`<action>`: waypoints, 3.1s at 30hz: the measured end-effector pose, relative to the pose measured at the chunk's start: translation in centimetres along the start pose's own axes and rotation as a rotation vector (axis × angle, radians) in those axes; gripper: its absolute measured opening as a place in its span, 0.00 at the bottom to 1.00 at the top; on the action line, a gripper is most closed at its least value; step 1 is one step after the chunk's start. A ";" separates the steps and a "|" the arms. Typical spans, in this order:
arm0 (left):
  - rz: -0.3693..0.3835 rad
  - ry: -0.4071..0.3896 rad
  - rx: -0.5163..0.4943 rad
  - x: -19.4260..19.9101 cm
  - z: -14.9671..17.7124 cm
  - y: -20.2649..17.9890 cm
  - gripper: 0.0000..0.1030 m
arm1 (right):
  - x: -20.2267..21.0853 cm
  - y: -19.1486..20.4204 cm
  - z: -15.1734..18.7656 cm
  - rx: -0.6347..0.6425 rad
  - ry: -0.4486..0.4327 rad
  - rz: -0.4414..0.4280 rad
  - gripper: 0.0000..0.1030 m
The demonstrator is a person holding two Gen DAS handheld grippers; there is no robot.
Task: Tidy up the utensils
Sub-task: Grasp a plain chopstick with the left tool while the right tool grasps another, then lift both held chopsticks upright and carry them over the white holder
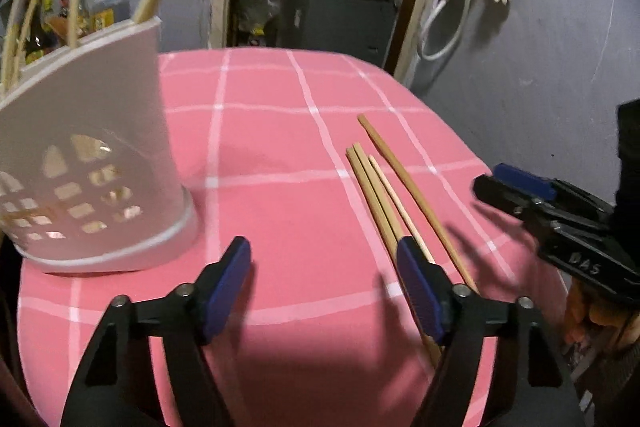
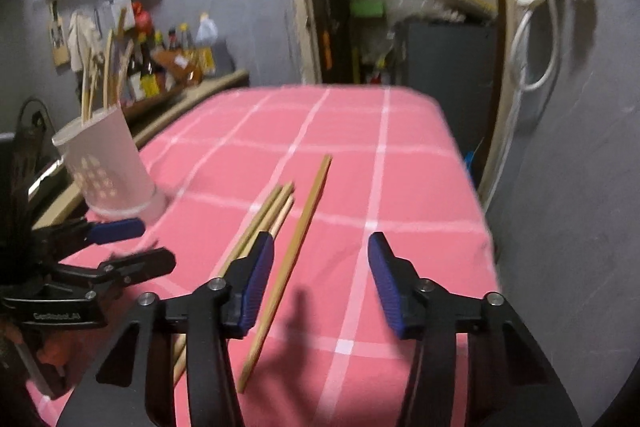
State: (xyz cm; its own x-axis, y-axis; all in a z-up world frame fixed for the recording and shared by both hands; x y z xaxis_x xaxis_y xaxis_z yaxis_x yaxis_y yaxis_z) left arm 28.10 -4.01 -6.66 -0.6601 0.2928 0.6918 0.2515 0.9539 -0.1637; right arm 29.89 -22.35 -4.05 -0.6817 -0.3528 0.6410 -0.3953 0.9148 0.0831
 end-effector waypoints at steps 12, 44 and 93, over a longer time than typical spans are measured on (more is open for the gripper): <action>0.047 0.085 -0.010 -2.4 -0.5 -0.7 0.52 | -3.5 0.5 1.3 0.019 0.196 -0.062 0.29; 0.067 0.135 0.007 -6.8 -3.3 -1.3 0.16 | -7.4 -1.6 -1.4 -0.137 0.222 -0.075 0.20; 0.018 -0.650 0.124 14.0 -5.9 3.0 0.05 | 7.8 8.7 -7.3 -0.148 -0.641 -0.270 0.05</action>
State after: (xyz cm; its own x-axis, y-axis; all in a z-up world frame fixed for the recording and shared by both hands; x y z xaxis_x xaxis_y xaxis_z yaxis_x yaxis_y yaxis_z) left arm 23.82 2.51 6.68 -0.9592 0.2518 0.1288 0.2088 0.9375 -0.2783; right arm 25.61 -15.70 7.26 -0.8175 -0.5758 0.0116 -0.5450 0.7799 0.3077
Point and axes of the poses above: each gripper's, at about its wrist camera, not at the fingertips, and x roughly against the way its jaws point, y to its left, z to its underside, the point moved 4 cm from there along -x, roughly the way its jaws point, and after that the axes turned 1 degree about -x, right-handed, at the moved point
